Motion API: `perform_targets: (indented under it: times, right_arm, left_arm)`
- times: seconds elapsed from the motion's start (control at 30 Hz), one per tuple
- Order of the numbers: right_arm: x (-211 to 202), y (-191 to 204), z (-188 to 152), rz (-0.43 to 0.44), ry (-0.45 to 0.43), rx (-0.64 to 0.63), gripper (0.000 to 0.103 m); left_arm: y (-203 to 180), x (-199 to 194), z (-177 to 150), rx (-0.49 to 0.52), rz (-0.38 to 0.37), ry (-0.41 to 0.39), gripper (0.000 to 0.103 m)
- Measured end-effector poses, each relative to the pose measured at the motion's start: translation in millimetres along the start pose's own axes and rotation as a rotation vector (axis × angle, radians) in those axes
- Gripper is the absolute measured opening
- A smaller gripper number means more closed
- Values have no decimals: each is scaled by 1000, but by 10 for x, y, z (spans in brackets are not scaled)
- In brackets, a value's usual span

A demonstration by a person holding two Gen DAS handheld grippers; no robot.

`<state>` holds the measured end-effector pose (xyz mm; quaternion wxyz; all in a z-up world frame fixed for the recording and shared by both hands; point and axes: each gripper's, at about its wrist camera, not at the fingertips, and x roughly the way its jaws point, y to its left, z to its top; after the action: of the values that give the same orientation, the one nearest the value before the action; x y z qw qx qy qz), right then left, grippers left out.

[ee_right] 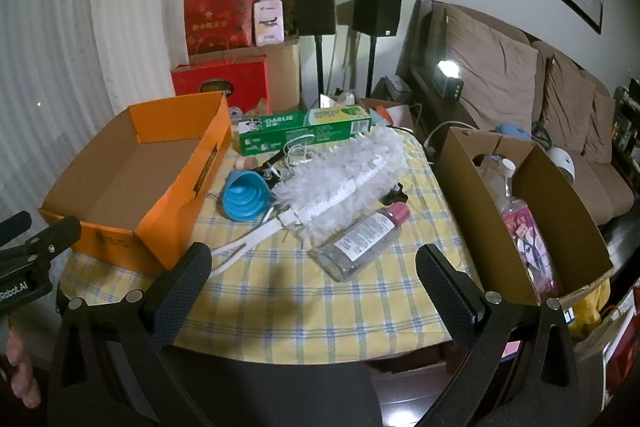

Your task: Organize objects

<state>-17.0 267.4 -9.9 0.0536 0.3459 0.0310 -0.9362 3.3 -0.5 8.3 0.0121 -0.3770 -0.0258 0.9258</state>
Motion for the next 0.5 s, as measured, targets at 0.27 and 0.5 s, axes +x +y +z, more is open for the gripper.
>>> perform_targets:
  times: [0.27, 0.5]
  right_arm:
    - [8, 3, -4, 0, -2, 0, 103]
    - [4, -3, -9, 0, -3, -2, 103]
  left_arm:
    - [-4, -10, -23, 4, 18, -6, 103]
    - [-5, -16, -25, 6, 12, -2, 103]
